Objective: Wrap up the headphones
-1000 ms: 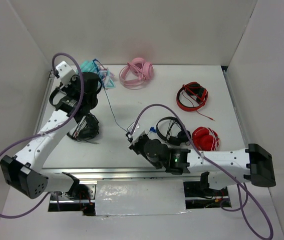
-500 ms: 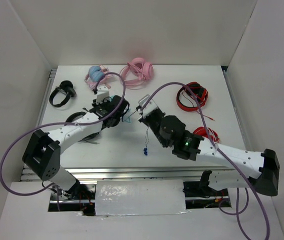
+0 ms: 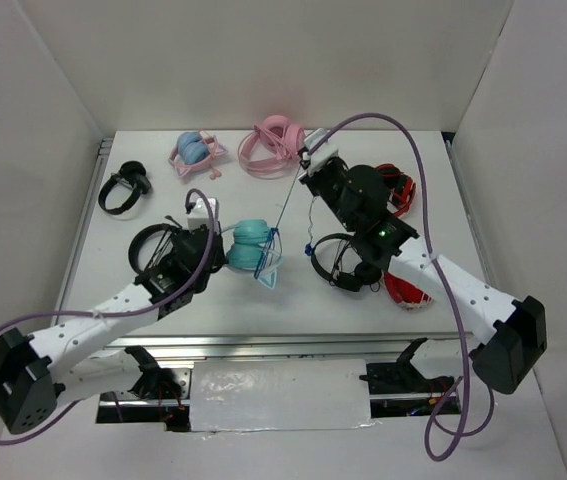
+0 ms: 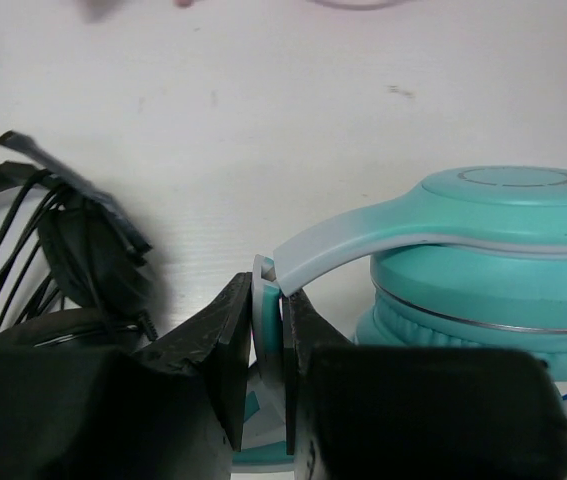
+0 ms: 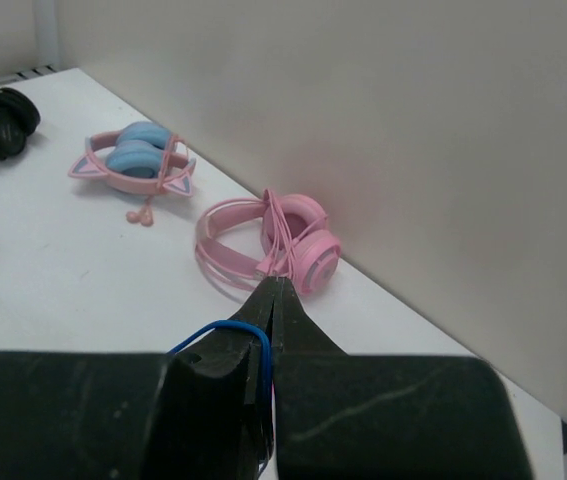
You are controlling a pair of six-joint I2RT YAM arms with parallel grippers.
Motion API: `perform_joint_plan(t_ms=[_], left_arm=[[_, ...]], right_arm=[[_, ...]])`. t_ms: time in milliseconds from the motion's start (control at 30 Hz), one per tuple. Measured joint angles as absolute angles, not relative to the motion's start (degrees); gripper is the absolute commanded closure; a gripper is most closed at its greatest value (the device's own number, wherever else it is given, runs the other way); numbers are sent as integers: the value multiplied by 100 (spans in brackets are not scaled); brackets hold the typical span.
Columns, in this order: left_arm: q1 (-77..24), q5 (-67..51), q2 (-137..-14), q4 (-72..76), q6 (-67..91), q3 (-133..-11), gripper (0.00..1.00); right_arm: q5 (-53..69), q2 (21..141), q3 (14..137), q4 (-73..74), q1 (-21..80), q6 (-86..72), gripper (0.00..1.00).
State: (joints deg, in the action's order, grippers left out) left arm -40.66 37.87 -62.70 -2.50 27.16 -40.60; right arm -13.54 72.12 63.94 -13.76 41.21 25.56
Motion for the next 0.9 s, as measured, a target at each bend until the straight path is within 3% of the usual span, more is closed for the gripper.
perform_joint_plan(t_ms=[500, 800, 900], left_arm=[[-4145, 2386, -4403, -106, 2239, -3699, 100], [-4145, 1872, -4211, -600, 2495, -4753, 100], [-4143, 1874, -4383, -738, 2722, -5225, 100]], right_arm=[[786, 8274, 6493, -1476, 2786, 1166, 100], [1833, 8755, 5395, -2810, 2871, 427, 100], [1988, 8759, 4965, -3472, 3052, 242, 95]])
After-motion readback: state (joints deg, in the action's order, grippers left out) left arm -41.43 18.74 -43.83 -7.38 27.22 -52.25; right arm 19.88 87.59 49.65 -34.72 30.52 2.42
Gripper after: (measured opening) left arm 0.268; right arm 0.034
